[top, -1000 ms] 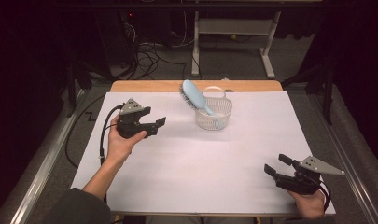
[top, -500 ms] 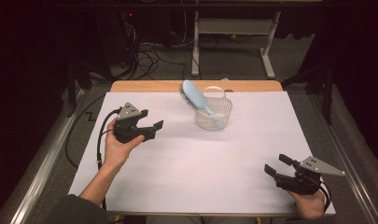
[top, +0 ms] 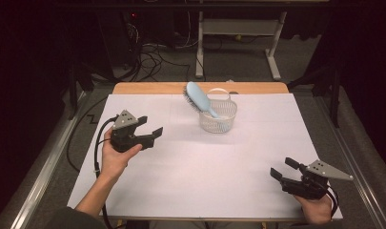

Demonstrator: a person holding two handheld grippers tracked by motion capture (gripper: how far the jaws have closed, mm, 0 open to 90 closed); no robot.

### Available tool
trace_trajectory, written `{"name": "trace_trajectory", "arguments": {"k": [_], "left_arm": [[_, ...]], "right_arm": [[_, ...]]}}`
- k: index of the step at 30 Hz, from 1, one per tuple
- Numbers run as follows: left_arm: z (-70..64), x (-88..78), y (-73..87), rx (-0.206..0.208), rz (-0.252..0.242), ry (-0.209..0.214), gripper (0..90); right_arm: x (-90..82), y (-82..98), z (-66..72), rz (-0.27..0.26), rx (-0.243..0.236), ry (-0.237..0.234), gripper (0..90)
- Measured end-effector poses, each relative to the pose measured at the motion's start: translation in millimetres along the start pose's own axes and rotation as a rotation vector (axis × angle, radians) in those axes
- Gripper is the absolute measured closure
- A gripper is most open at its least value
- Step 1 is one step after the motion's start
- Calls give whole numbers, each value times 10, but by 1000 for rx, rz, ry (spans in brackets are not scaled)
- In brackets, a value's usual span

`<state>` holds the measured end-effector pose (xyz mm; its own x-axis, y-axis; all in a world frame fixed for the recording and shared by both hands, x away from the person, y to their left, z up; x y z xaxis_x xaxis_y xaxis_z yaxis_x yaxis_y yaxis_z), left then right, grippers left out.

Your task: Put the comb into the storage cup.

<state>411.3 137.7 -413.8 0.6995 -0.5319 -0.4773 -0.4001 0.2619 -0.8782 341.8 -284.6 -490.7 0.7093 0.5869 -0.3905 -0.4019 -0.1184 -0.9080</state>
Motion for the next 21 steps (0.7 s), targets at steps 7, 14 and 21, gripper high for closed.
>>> {"name": "trace_trajectory", "arguments": {"k": [7, 14, 21], "left_arm": [[25, -62, 55, -2, -8, -9, 288], [41, -97, 93, -10, -13, -9, 288], [49, -126, 128, -16, -18, -10, 288]], "right_arm": [[6, 0, 5, 2, -4, 0, 237], [5, 1, 4, 3, -2, 0, 237], [5, 0, 5, 2, -4, -1, 237]]}}
Point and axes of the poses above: each handheld gripper's, and its own axes: x roughly forward along the jaws, y roughly out of its underside, z roughly to its left, the point moved 9 cm from there along x, roughly forward along the jaws, and after that the axes turned 3 degrees about -y, right-handed, at the moved point
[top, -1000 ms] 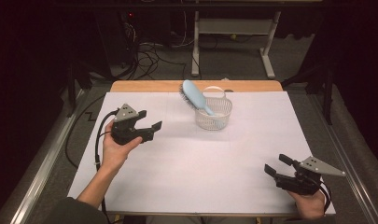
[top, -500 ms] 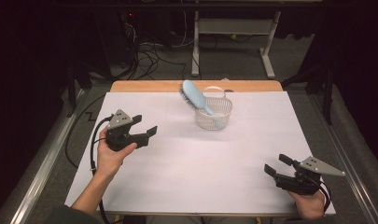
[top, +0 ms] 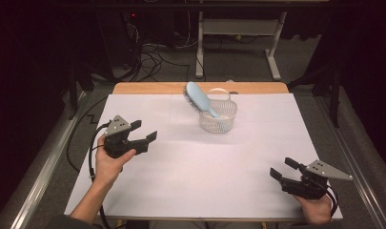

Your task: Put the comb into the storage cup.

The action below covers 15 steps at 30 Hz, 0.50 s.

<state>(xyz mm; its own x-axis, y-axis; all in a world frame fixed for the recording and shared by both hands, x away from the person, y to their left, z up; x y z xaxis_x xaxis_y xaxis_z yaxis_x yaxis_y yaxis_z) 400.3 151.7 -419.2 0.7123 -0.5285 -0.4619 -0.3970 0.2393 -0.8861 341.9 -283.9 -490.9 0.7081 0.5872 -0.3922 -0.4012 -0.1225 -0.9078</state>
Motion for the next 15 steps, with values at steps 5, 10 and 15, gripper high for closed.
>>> {"name": "trace_trajectory", "arguments": {"k": [5, 10, 15], "left_arm": [[-3, -16, 18, -3, -4, 3, 288], [-4, -37, 33, -6, -9, 4, 288], [2, -59, 57, -9, -12, 3, 288]], "right_arm": [[1, 1, -1, 1, 0, 0, 237], [0, 1, -1, 1, 2, 1, 237], [0, 0, 0, 0, 0, 0, 237]]}}
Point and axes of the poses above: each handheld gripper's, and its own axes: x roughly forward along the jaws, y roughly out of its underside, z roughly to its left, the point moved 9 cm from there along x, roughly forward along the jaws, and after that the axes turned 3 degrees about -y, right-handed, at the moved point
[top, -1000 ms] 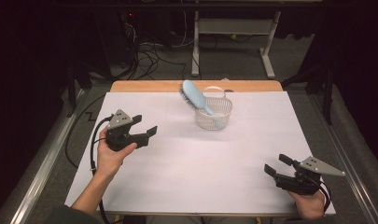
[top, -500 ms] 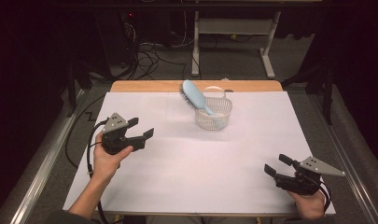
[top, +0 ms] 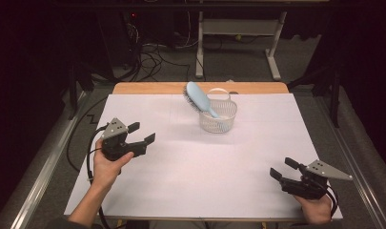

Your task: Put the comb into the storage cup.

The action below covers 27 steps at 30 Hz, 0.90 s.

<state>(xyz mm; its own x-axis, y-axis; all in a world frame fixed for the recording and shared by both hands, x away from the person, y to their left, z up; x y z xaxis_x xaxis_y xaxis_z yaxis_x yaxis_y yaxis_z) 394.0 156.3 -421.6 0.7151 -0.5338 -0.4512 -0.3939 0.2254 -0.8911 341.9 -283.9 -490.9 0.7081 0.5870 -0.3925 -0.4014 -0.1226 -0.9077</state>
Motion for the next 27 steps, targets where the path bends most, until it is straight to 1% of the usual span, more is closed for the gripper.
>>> {"name": "trace_trajectory", "arguments": {"k": [11, 22, 27], "left_arm": [[18, -56, 66, -15, -10, -3, 288], [56, -91, 176, -32, 1, -8, 288], [69, -125, 209, -41, -4, -11, 288]], "right_arm": [[1, 0, 1, 1, 1, 1, 237], [0, -1, 2, 0, 0, 0, 237], [1, 1, 6, 1, 3, -1, 237]]}}
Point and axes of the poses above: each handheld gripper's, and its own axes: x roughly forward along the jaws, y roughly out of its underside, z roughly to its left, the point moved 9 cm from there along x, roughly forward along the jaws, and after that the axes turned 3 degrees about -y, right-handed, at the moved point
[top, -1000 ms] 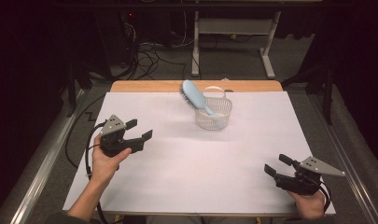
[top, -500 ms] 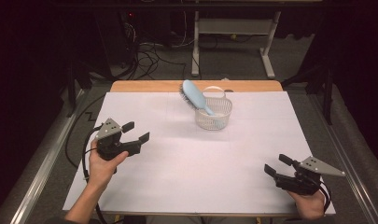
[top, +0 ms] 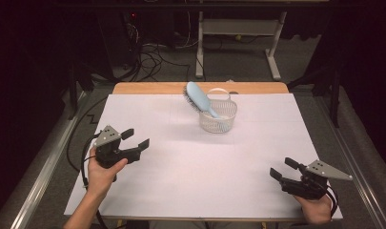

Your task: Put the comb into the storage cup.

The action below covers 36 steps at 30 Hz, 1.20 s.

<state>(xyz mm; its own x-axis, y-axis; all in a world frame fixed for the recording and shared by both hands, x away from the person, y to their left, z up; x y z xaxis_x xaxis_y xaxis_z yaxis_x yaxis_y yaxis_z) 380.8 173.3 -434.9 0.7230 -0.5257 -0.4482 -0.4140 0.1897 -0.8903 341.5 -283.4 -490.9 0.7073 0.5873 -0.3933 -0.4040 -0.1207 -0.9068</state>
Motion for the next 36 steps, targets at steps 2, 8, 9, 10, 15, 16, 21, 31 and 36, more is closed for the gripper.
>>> {"name": "trace_trajectory", "arguments": {"k": [2, 8, 9, 10, 15, 16, 21, 31, 36], "left_arm": [[5, -17, 15, -6, -4, -1, 288], [35, -51, 80, -17, -1, -6, 288], [40, -54, 87, -19, -1, -7, 288], [44, -57, 94, -19, 0, -8, 288], [60, -71, 113, -24, -2, -11, 288], [62, -74, 118, -24, -2, -12, 288], [68, -83, 143, -25, 3, -15, 288], [111, -134, 205, -35, 4, -28, 286], [127, -153, 242, -39, 6, -33, 287]], "right_arm": [[2, 0, 2, 0, 0, 0, 237], [-1, -1, -1, -1, 0, 0, 237], [-1, -1, -1, -1, 0, 1, 237], [-1, -1, -2, -1, -1, 1, 237], [2, 1, -3, 1, 0, 2, 237], [2, 0, -3, 1, -1, 2, 237], [1, 0, -3, 0, -1, 2, 237], [1, 1, -3, 1, -1, 2, 237], [2, 0, -2, 1, -1, 2, 237]]}}
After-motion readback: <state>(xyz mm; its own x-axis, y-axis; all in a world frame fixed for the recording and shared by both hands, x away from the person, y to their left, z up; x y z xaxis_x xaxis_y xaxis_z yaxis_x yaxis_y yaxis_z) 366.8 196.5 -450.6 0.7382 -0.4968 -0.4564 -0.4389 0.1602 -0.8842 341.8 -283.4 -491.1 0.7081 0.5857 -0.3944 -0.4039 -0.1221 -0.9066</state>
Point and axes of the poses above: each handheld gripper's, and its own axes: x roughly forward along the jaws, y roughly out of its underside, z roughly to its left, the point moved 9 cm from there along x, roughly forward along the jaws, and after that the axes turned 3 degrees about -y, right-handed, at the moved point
